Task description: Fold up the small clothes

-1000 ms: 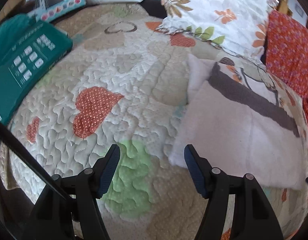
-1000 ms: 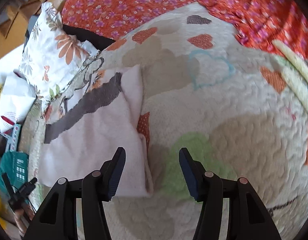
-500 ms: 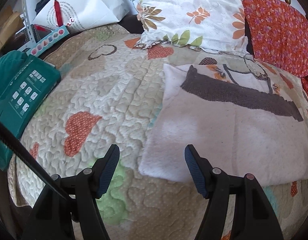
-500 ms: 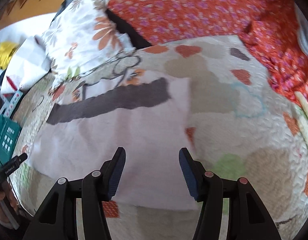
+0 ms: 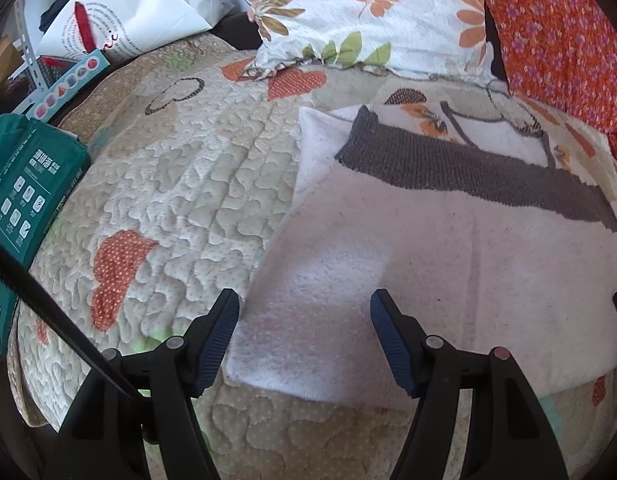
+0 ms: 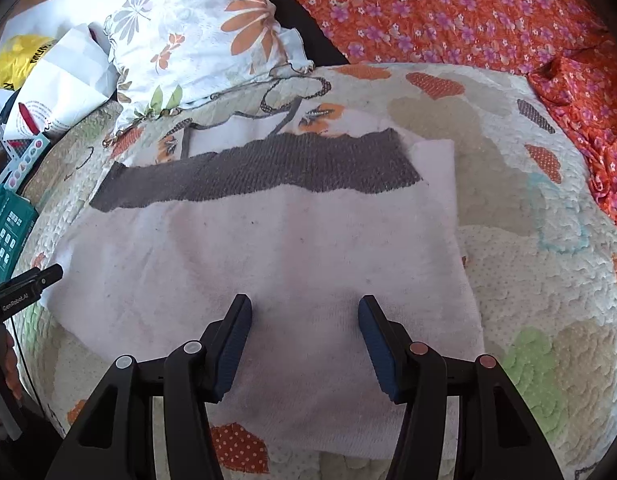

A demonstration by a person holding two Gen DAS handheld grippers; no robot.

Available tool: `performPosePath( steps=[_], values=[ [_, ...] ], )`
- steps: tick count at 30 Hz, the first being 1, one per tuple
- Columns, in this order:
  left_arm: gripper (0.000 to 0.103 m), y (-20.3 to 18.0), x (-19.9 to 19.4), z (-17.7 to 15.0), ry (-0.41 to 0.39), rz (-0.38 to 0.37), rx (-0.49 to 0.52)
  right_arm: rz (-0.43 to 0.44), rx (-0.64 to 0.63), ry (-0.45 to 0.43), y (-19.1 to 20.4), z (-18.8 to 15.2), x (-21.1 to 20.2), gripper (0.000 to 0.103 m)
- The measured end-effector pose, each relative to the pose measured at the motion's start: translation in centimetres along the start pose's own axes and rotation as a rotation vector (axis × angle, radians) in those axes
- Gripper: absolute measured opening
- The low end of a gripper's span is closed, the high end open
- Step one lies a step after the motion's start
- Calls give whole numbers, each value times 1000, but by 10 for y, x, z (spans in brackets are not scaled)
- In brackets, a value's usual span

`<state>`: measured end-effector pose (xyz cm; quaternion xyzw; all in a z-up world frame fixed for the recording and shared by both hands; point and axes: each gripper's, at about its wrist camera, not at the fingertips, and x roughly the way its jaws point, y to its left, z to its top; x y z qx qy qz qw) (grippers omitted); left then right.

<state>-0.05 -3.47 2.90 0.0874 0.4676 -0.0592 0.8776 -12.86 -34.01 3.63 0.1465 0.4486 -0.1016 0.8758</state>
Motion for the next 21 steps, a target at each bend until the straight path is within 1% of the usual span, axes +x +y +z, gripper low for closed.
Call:
performPosePath(
  steps=[5, 11, 21],
  values=[
    [70, -5, 9, -3, 16, 25, 24, -5, -3, 9, -4, -2, 1, 62],
    [72, -3, 9, -6, 17, 34, 33, -8, 11, 19, -16, -7, -2, 62],
    [77, 9, 8, -14, 21, 38, 14, -42, -9, 18, -22, -18, -12, 62]
  ],
)
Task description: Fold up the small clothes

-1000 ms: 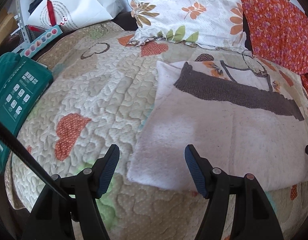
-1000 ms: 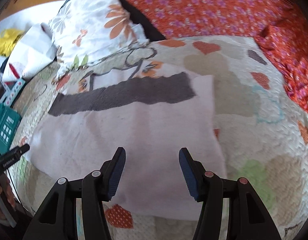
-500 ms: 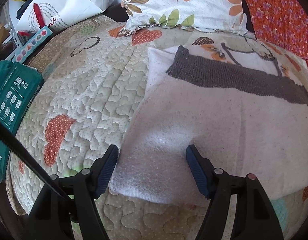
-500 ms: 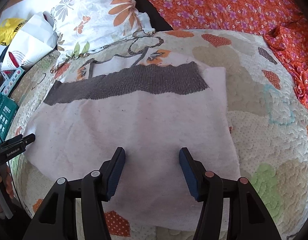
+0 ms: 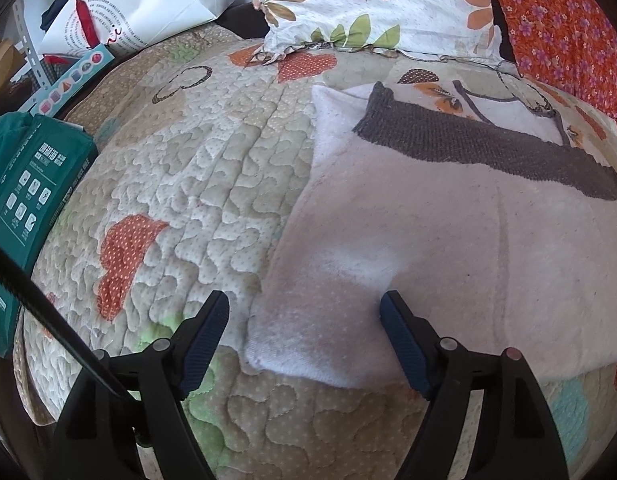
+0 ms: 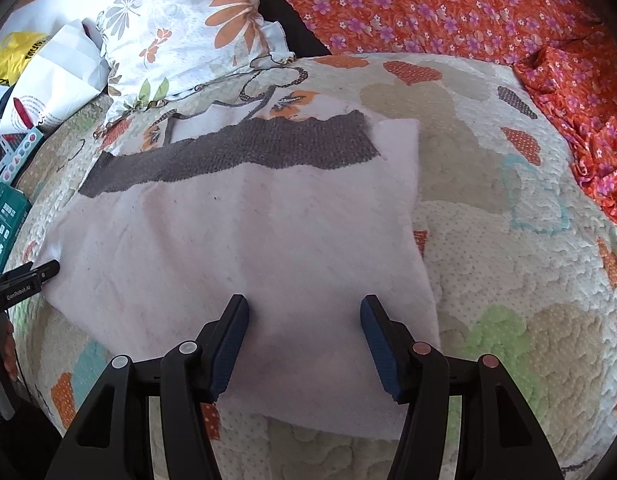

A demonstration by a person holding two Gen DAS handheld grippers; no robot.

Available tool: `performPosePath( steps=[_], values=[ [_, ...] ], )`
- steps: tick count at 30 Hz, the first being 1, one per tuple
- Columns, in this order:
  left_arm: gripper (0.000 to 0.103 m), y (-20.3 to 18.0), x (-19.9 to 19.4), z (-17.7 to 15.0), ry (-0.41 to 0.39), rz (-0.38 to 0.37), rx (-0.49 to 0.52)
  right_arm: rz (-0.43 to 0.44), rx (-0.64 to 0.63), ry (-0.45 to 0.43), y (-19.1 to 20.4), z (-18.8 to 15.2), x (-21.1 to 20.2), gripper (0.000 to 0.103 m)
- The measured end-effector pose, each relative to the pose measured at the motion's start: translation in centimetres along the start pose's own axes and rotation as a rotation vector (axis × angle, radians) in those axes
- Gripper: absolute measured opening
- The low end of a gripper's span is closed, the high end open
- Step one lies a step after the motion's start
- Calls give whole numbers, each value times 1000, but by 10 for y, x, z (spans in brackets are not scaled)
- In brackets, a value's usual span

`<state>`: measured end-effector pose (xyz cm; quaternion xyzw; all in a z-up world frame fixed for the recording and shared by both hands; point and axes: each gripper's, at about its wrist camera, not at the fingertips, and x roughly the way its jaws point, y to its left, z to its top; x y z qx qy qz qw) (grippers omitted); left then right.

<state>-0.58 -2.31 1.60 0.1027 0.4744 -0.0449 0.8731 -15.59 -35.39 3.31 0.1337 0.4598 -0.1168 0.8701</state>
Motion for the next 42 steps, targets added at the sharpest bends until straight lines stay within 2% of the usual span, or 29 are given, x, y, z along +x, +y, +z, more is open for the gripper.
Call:
performPosePath(
  steps=[6, 15, 19, 25, 30, 34, 42],
  values=[
    [78, 10, -3, -6, -1, 6, -12, -35, 9, 9, -5, -6, -2, 67],
    [80, 30, -8, -15, 1, 11, -48, -59, 25, 10, -11, -18, -12, 67],
    [80, 34, -13, -18, -9, 25, -48, -104, 19, 12, -13, -24, -17, 68],
    [80, 42, -18, -20, -15, 31, -63, -133, 112, 22, -38, -32, -25, 70],
    [80, 50, -23, -22, -22, 59, -87, -136, 182, -22, -51, -35, -43, 70],
    [80, 58, -24, -22, -23, 70, -119, -118, 191, -69, -44, -36, -55, 70],
    [80, 64, -21, -18, -17, 39, -156, -99, 56, -132, 1, -36, -61, 70]
  ],
)
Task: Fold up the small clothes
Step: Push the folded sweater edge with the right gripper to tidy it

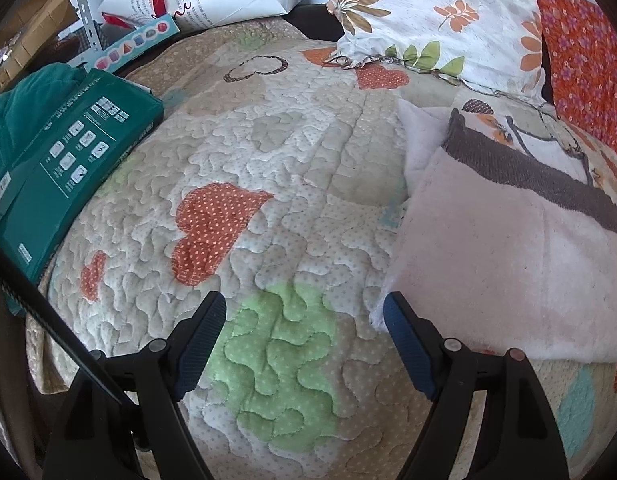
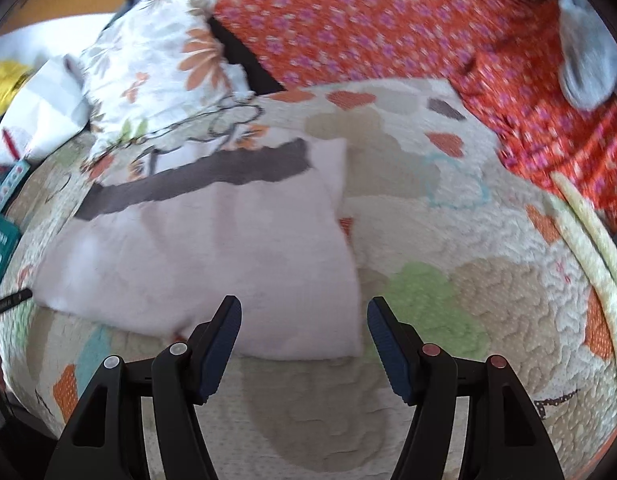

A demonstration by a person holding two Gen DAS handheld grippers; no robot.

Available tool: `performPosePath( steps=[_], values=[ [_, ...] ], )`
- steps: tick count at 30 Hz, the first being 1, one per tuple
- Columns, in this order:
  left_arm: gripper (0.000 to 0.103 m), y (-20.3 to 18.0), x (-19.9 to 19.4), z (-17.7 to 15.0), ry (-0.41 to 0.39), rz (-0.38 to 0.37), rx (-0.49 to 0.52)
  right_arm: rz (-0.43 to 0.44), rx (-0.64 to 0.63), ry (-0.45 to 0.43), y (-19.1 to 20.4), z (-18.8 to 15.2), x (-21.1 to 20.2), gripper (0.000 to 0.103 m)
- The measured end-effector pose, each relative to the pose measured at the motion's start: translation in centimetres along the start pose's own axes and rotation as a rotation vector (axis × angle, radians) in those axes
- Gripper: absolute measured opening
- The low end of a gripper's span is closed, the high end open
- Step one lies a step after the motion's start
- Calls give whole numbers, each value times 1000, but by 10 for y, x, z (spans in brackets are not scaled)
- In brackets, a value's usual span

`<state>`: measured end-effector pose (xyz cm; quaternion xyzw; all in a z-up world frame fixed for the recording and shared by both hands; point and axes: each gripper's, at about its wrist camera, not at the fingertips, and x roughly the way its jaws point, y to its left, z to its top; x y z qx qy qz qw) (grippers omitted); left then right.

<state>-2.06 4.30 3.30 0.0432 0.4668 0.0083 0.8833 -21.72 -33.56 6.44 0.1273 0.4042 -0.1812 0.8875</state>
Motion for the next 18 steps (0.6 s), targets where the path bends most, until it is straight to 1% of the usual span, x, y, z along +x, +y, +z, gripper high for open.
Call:
performPosePath(
  steps=[2, 4, 8, 10, 12, 13, 16, 18],
  values=[
    [80, 3, 4, 6, 11, -33, -22, 15, -44, -11, 14, -3, -1, 70],
    [80, 8, 10, 16, 38, -88, -59, 33, -84, -13, 28, -7, 0, 70],
    [80, 20, 26, 43, 75, -185, -118, 85, -165, 10, 62, -12, 5, 70],
    [80, 22, 35, 56, 80, -200, -117, 113, -217, 19, 84, -15, 9, 70],
    [80, 22, 47, 68, 92, -226, -121, 148, -268, 27, 110, -18, 15, 70],
    [80, 22, 55, 74, 108, -272, -129, 167, -289, 33, 124, -20, 19, 70],
    [80, 17, 70, 84, 143, -349, -135, 231, -350, 51, 173, -25, 36, 70],
    [80, 9, 78, 90, 148, -373, -113, 248, -405, 49, 204, -27, 44, 70]
  ],
)
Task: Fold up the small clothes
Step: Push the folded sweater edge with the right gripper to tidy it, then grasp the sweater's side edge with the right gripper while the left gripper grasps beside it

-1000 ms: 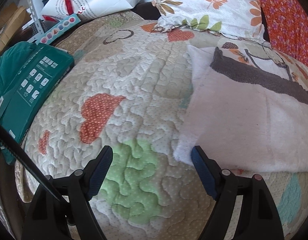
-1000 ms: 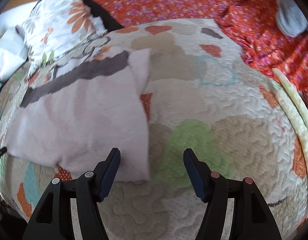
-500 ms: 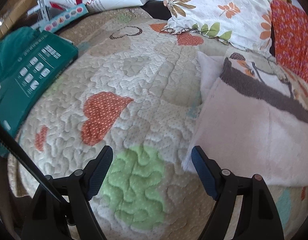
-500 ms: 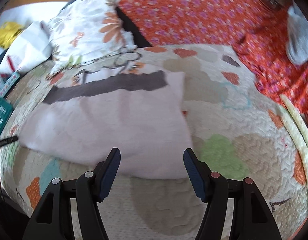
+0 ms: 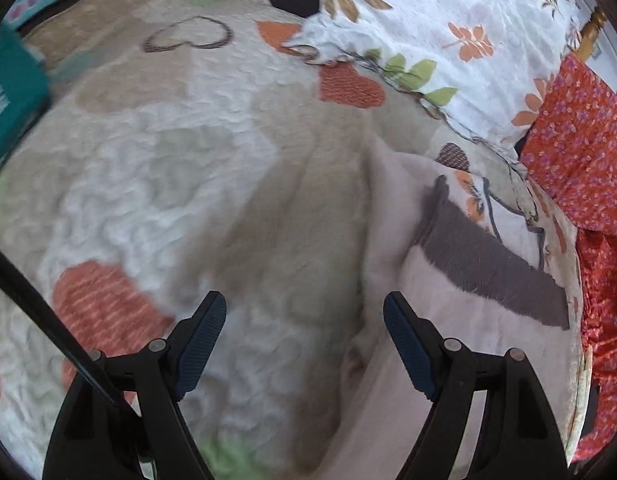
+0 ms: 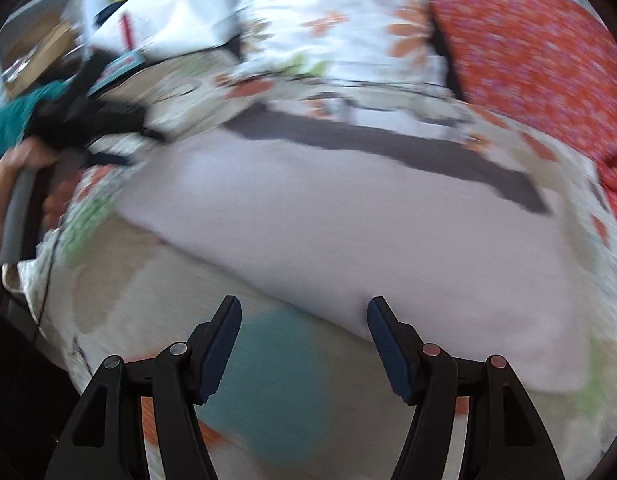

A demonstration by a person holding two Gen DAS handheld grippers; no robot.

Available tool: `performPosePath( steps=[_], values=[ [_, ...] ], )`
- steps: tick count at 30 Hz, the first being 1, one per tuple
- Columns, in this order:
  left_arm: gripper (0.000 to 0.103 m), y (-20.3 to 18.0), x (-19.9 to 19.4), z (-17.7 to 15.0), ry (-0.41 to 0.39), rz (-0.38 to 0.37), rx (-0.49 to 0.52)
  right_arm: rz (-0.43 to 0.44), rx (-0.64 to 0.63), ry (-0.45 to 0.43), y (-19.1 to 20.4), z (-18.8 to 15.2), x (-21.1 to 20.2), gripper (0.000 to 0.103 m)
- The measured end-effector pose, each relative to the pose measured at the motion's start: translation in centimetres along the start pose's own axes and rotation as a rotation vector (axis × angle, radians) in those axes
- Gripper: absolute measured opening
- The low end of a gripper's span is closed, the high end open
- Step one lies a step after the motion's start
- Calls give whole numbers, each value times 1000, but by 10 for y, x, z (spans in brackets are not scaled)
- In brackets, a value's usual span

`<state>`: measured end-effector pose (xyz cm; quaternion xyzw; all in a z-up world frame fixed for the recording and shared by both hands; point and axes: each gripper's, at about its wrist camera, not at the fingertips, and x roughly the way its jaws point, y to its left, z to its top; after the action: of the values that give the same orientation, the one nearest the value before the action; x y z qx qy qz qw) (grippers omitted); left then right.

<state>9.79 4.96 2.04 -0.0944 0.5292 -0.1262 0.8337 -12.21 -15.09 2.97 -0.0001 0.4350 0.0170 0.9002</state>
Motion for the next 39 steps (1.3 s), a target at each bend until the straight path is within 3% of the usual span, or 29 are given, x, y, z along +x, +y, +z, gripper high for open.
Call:
performPosePath(
  steps=[3, 8, 13, 16, 23, 27, 33, 39],
  values=[
    [80, -13, 13, 8, 25, -48, 48, 28, -70, 5, 31, 14, 20, 70],
    [80, -16, 24, 21, 47, -96, 28, 36, -144, 3, 73, 40, 52, 70],
    [80, -4, 29, 27, 50, -132, -34, 36, -147, -4, 88, 51, 66, 72],
    [80, -10, 29, 25, 64, -109, 11, 58, -139, 5, 80, 52, 64, 73],
    [80, -27, 27, 1, 59, 83, 200, -22, -45, 45, 7, 27, 39, 73],
    [80, -27, 20, -16, 57, 105, 207, -103, -6, 64, -34, 2, 13, 72],
    [81, -15, 5, -36, 55, 72, 113, -195, 139, 93, -106, -40, -27, 73],
    [81, -16, -8, -61, 36, 100, 132, -214, 434, 63, -187, -73, -77, 73]
  ],
)
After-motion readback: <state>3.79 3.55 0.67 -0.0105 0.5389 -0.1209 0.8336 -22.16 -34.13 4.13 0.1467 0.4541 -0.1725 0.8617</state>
